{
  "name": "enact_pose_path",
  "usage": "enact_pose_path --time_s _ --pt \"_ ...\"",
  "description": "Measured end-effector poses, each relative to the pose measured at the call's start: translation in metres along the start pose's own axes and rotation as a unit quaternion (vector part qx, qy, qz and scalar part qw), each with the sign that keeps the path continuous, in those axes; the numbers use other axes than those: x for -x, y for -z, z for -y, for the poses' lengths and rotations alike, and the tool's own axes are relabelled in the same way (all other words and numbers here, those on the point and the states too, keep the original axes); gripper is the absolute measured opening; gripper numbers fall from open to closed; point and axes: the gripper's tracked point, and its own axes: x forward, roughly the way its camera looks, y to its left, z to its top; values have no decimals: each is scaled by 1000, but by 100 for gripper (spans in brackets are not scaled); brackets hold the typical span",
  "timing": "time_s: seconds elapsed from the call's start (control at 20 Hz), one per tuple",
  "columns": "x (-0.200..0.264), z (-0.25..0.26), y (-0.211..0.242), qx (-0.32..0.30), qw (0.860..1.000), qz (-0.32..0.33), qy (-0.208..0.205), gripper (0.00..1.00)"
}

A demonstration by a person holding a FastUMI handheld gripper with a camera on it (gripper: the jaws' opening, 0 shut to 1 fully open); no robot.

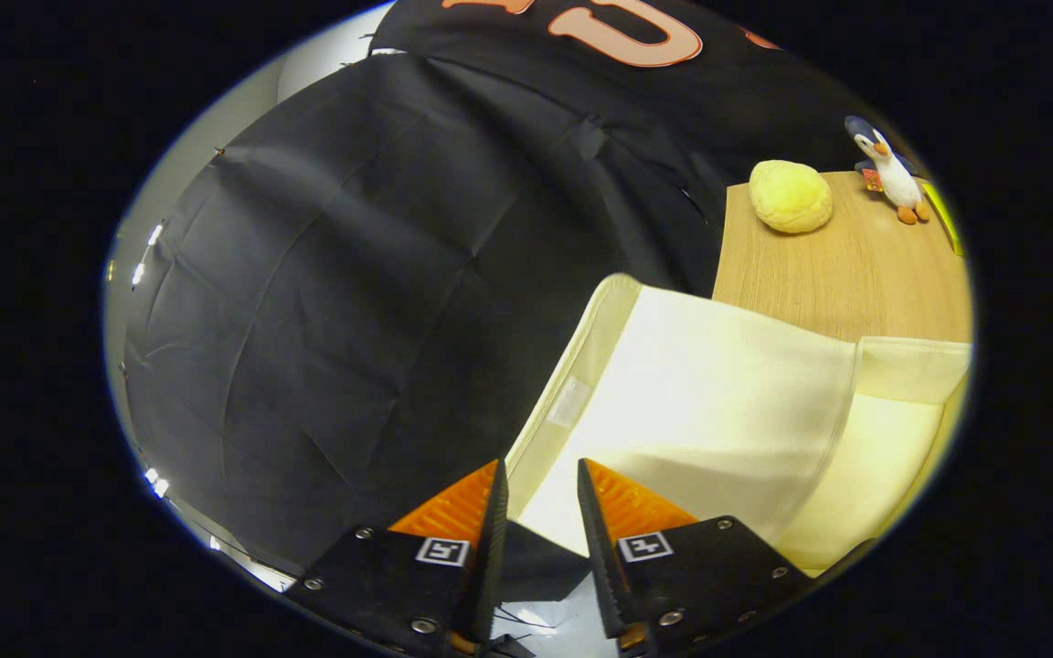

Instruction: Open the storage box then place both shoes into the box .Put the left shoe in first, then the right shoe, with the right side of both shoes facing outward in a uniform manner.

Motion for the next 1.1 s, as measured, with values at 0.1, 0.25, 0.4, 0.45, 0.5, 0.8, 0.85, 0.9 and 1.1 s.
enact_pose_path --time_s 0.1,0.25,0.4,0.45,0.5,0.8,0.85,0.9,1.1 --pt "6 9 -4 10 1000 8 13 61" --pt "41 33 -11 21 999 32 30 71" --pt "80 74 -20 23 996 62 59 82" --pt "98 92 -24 28 994 73 76 86" --pt "115 110 -27 33 991 84 94 88" --pt "217 212 -24 56 971 132 193 89" --pt "231 227 -21 56 968 134 207 89" --pt "243 242 -14 54 965 134 221 89" --pt "287 307 8 41 952 131 274 89"
